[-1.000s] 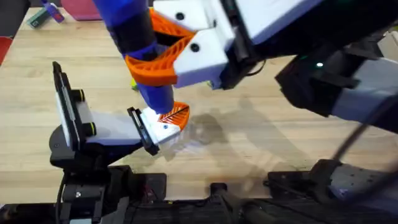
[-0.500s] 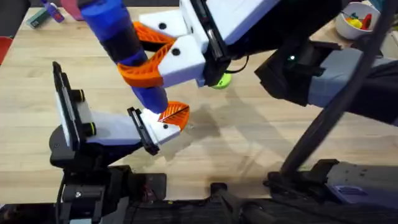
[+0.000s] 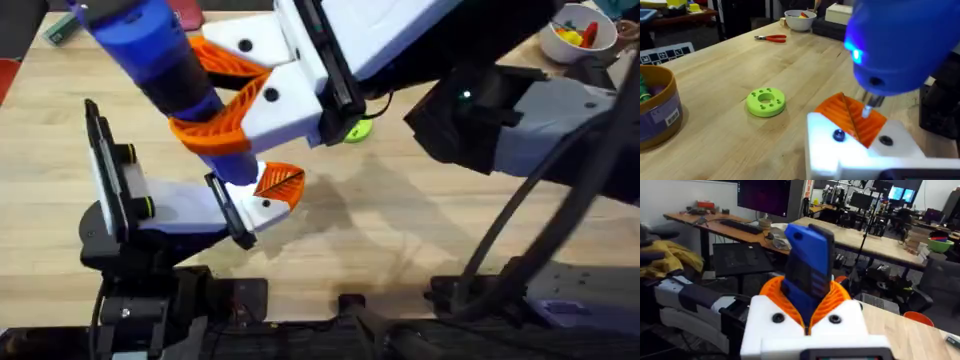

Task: Pick up the gripper from the table and insert it into the empty holder that is missing its gripper. Then pick up a screw, insert it into the mounting hole, and use the screwdriver to tighten it. Finally, clean up the table by picking up the vegetable and placing it into the bucket.

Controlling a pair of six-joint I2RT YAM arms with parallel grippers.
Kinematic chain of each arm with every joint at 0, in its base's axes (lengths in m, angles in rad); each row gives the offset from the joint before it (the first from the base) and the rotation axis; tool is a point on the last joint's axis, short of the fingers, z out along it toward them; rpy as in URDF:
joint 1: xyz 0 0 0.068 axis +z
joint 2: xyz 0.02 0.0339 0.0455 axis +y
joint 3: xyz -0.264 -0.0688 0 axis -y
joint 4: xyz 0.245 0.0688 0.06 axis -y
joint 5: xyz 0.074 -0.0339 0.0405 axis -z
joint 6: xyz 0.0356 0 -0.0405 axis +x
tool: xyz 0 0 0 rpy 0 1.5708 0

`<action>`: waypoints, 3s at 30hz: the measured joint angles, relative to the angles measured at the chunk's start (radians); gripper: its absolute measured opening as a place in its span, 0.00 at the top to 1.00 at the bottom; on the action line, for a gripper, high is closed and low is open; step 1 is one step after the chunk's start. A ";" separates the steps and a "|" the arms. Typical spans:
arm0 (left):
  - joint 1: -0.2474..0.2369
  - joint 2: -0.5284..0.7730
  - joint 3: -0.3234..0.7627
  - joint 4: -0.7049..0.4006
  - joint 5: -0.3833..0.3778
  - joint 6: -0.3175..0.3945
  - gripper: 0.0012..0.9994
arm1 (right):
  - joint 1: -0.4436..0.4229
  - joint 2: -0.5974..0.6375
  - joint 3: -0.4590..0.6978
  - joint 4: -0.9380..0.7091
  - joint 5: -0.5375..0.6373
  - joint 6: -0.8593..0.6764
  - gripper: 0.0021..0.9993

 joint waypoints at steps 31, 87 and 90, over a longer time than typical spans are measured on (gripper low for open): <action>0.000 0.000 0.000 0.000 0.000 0.000 0.99 | -0.024 0.041 0.000 -0.002 0.000 -0.018 0.98; 0.000 0.000 0.000 0.000 0.000 0.000 0.99 | -0.016 0.041 0.000 -0.031 -0.002 -0.017 0.98; 0.000 0.000 0.000 0.000 0.000 0.000 0.99 | -0.015 0.041 0.000 -0.031 -0.002 -0.017 0.98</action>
